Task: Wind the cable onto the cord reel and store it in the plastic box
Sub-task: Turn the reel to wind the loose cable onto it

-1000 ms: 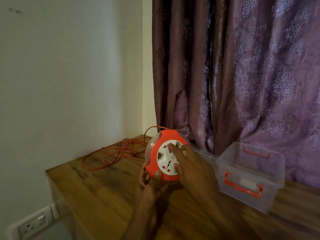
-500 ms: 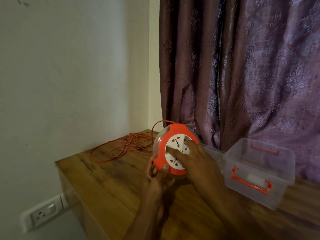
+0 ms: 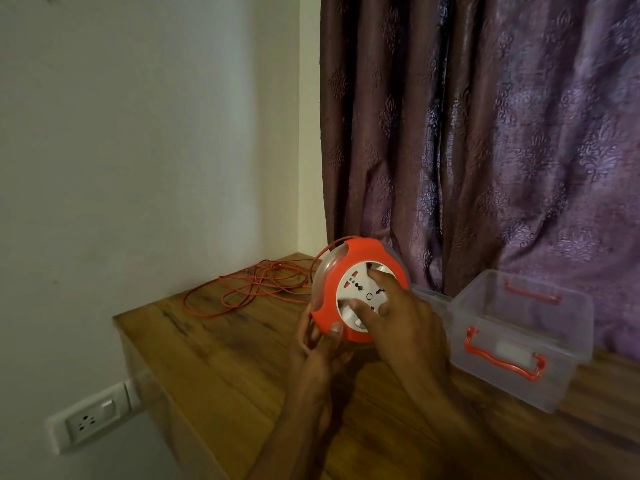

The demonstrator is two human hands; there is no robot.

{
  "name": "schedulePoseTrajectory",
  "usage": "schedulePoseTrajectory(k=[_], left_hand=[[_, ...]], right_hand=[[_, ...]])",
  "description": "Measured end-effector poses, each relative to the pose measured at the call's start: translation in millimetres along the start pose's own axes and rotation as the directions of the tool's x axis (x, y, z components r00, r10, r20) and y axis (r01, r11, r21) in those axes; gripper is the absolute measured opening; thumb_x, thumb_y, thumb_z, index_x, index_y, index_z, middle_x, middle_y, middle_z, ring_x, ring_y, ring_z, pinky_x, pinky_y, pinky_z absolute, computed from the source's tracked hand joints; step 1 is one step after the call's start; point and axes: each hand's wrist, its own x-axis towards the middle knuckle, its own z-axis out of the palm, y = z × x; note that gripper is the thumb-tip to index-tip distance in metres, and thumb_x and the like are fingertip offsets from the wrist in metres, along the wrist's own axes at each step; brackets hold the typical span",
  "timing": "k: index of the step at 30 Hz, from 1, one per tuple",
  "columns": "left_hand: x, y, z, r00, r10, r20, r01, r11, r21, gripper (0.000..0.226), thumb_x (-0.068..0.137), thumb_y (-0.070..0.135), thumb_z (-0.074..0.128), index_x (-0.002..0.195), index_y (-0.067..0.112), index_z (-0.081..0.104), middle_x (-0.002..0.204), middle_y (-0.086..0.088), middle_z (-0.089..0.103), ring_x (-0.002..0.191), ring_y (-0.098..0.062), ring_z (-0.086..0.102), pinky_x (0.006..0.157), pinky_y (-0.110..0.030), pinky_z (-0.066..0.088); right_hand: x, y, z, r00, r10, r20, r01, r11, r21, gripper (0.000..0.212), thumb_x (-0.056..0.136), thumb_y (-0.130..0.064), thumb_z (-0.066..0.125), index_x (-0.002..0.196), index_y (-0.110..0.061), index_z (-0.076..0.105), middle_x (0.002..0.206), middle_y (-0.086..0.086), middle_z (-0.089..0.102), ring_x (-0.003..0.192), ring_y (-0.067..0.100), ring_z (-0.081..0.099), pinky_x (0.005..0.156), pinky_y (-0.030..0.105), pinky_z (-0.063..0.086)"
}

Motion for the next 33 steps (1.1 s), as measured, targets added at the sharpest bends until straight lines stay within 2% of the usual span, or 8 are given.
schedulePoseTrajectory(k=[6,8,11,14,18,22,28,33], left_hand=[[1,0,-1,1.000,0.015,-0.016,-0.014,0.999,0.041,0.049,0.074,0.030,0.077,0.119,0.042,0.061,0.118,0.002,0.073,0.106,-0.026,0.070,0.076,-0.040,0.061],[2,0,-1,0.999,0.009,-0.032,-0.008,0.999,0.041,0.048,0.073,0.031,0.077,0.116,0.044,0.061,0.117,0.003,0.073,0.105,-0.026,0.071,0.074,-0.039,0.061],[3,1,-3,0.998,0.000,-0.059,0.002,0.999,0.033,0.055,0.072,0.031,0.077,0.122,0.041,0.057,0.120,0.001,0.071,0.105,-0.028,0.070,0.073,-0.039,0.062],[3,2,-4,0.997,-0.003,-0.077,0.005,1.000,0.026,0.061,0.072,0.031,0.076,0.129,0.038,0.055,0.123,0.000,0.069,0.105,-0.029,0.070,0.072,-0.038,0.062],[4,2,-4,0.998,0.008,-0.069,-0.005,0.999,0.035,0.050,0.068,0.035,0.076,0.114,0.045,0.060,0.116,0.003,0.073,0.104,-0.027,0.071,0.077,-0.041,0.061],[5,1,-5,0.999,0.002,-0.045,0.000,0.999,0.040,0.049,0.065,0.036,0.078,0.110,0.048,0.061,0.111,0.008,0.075,0.102,-0.024,0.072,0.072,-0.037,0.061],[5,1,-5,0.999,0.004,-0.039,-0.003,1.000,0.022,0.058,0.064,0.036,0.081,0.118,0.044,0.060,0.117,0.004,0.073,0.105,-0.026,0.071,0.074,-0.040,0.061],[5,-1,-6,1.000,0.015,-0.015,-0.014,0.999,0.033,0.057,0.068,0.034,0.081,0.121,0.044,0.060,0.118,0.005,0.072,0.106,-0.026,0.070,0.075,-0.039,0.061]], right_hand=[[7,1,-10,0.994,0.063,0.087,-0.070,0.995,0.075,0.044,0.088,-0.044,0.055,0.131,-0.039,0.046,0.118,0.000,0.065,0.105,0.023,0.060,0.082,0.033,0.049],[6,2,-13,0.996,-0.039,0.081,0.047,0.994,-0.100,0.048,0.090,-0.041,0.052,0.137,-0.036,0.039,0.113,0.002,0.067,0.102,0.025,0.061,0.081,0.036,0.051],[4,2,-11,0.970,-0.206,0.132,0.231,0.947,-0.225,0.057,0.091,-0.032,0.053,0.143,-0.030,0.030,0.139,0.005,0.046,0.121,0.025,0.047,0.090,0.039,0.049],[4,2,-8,0.910,-0.322,0.260,0.392,0.871,-0.296,0.061,0.089,-0.035,0.057,0.141,-0.041,0.025,0.152,0.001,0.020,0.136,0.026,0.022,0.100,0.042,0.040],[5,4,-6,0.860,-0.363,0.359,0.489,0.788,-0.375,0.068,0.090,-0.038,0.055,0.141,-0.050,0.011,0.156,0.005,0.007,0.140,0.032,0.008,0.108,0.047,0.025],[7,6,-8,0.861,-0.392,0.325,0.504,0.747,-0.434,0.064,0.091,-0.044,0.052,0.141,-0.050,0.012,0.154,0.007,0.014,0.136,0.031,0.015,0.103,0.045,0.027],[4,8,-4,0.894,-0.358,0.270,0.445,0.784,-0.433,0.066,0.090,-0.047,0.049,0.142,-0.050,0.008,0.150,0.008,0.022,0.134,0.030,0.022,0.103,0.043,0.027],[3,4,-4,0.940,-0.317,0.126,0.341,0.872,-0.353,0.061,0.088,-0.048,0.050,0.142,-0.046,0.021,0.127,0.007,0.054,0.112,0.026,0.052,0.090,0.040,0.037]])
